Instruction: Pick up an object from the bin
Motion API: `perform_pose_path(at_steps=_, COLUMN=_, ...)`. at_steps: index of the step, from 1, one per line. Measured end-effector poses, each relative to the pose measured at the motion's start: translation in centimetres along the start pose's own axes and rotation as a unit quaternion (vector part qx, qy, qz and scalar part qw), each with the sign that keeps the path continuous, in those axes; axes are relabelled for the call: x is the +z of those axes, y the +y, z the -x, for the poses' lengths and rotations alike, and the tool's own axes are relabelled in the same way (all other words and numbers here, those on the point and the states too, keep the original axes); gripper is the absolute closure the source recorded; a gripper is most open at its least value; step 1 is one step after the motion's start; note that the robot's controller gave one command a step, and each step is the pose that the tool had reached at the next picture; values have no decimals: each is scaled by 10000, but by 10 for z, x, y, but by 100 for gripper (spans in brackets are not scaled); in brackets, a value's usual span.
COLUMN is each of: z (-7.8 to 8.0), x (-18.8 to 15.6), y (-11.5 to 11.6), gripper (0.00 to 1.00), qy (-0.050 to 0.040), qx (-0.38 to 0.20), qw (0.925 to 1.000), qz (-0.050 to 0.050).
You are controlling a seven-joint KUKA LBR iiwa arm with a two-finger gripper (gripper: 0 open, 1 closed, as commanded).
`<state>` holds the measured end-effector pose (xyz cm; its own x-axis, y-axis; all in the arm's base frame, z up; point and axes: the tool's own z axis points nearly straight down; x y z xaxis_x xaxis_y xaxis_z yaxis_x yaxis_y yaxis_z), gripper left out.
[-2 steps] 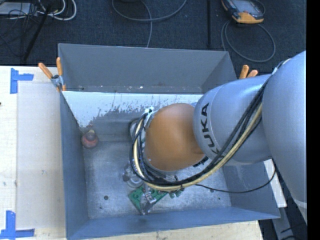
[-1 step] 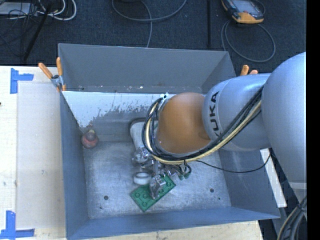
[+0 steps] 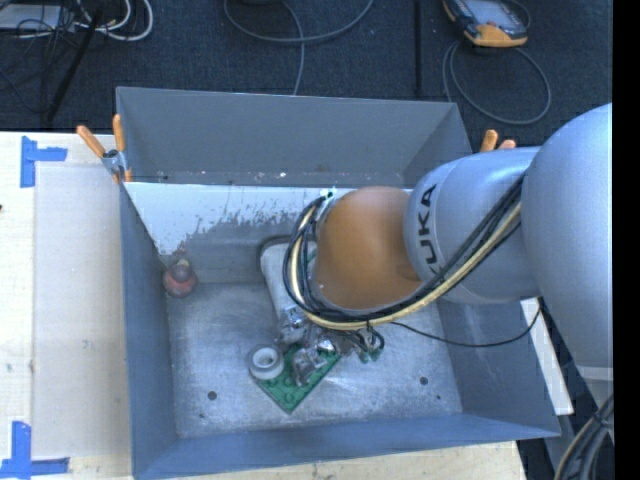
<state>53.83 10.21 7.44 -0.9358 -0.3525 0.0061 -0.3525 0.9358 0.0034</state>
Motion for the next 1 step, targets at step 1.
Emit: perform_pose_path(at_steps=1, z=33, x=-150, y=43, gripper=100, qy=-64, qx=-1753, qw=9845, qz=-25)
